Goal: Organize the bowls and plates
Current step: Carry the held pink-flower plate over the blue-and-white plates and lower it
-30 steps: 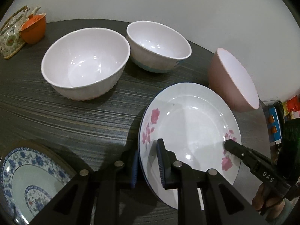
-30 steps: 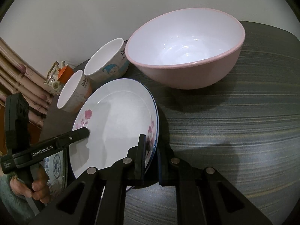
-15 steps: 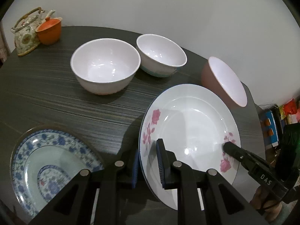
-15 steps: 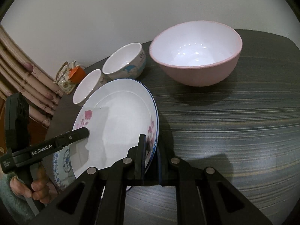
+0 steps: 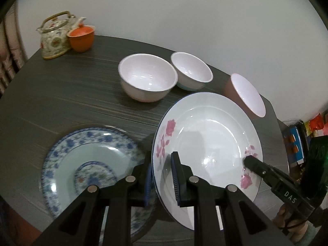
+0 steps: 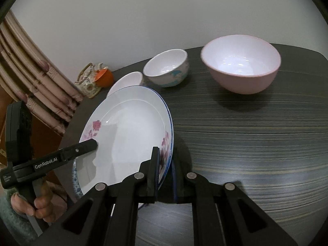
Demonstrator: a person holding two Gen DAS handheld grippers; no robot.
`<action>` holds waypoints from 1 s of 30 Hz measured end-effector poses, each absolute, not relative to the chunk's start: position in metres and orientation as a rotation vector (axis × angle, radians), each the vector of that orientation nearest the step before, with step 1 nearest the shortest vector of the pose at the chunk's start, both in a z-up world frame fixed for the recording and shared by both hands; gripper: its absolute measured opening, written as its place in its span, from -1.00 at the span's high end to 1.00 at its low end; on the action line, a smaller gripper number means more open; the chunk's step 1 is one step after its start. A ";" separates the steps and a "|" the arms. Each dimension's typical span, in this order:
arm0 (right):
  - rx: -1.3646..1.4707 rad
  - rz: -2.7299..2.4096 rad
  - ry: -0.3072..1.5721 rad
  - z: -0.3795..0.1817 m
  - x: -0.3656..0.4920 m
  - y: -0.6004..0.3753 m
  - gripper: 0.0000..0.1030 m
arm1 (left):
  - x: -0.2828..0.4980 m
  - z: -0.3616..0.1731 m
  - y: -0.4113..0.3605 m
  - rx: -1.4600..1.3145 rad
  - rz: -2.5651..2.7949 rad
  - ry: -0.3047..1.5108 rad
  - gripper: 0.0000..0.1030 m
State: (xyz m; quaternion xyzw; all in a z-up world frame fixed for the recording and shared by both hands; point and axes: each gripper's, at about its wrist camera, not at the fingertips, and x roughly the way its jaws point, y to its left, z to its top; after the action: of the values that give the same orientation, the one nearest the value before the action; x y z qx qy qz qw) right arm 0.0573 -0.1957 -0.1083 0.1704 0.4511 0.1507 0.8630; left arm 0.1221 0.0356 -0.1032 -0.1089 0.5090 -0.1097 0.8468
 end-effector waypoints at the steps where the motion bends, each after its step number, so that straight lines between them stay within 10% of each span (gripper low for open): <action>1: 0.354 0.324 0.945 -0.106 0.056 -0.189 0.80 | 0.118 -0.102 0.043 -0.233 -0.223 1.068 0.66; 30: 0.287 0.501 1.069 -0.138 0.066 -0.047 0.79 | 0.074 -0.135 0.186 -0.366 0.023 1.103 0.66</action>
State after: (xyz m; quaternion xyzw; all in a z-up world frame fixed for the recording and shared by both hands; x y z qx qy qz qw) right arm 0.0665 -0.0470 -0.1379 0.1349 0.5022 0.2354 0.8211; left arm 0.0736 0.1864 -0.1353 -0.1727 0.5211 0.0107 0.8358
